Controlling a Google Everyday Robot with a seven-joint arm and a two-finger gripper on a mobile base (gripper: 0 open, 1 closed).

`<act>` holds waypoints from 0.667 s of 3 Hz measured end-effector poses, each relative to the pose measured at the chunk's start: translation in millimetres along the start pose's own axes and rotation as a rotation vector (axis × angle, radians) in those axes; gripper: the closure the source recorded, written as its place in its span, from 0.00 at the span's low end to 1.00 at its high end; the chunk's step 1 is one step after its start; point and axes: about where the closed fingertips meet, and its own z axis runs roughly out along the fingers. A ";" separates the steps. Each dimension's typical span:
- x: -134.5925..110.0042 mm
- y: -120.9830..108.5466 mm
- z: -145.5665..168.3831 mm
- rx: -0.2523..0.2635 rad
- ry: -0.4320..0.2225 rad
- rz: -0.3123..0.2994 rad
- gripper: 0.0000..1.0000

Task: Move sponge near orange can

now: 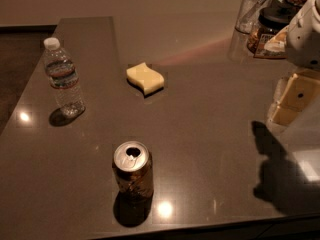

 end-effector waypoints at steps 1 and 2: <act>-1.4 -3.9 1.3 0.007 0.000 0.006 0.00; -5.2 -14.7 5.4 0.024 0.002 0.022 0.00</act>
Offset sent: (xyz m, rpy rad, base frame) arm 0.0303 0.0015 -0.0057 -0.0020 -0.0157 -0.0490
